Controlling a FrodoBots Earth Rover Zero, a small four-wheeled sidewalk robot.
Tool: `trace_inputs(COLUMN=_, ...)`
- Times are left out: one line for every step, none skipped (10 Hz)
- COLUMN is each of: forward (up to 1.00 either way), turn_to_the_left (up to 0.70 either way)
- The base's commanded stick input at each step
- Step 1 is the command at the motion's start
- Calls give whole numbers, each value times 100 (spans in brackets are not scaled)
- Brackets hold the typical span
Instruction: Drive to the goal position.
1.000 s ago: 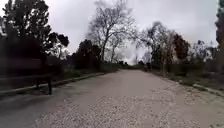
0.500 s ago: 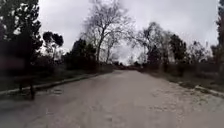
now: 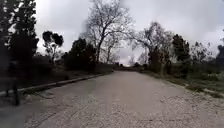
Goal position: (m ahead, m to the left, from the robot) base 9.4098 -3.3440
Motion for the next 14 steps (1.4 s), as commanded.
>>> trace_inputs(forward=70, turn_to_the_left=25)
trace_inputs(forward=70, turn_to_the_left=27)
trace_inputs(forward=70, turn_to_the_left=27)
trace_inputs(forward=70, turn_to_the_left=27)
trace_inputs(forward=70, turn_to_the_left=25)
trace_inputs(forward=70, turn_to_the_left=0)
trace_inputs(forward=70, turn_to_the_left=0)
trace_inputs(forward=70, turn_to_the_left=0)
trace_inputs(forward=70, turn_to_the_left=0)
trace_inputs(forward=70, turn_to_the_left=0)
trace_inputs(forward=70, turn_to_the_left=0)
trace_inputs(forward=70, turn_to_the_left=0)
trace_inputs(forward=70, turn_to_the_left=0)
trace_inputs(forward=70, turn_to_the_left=0)
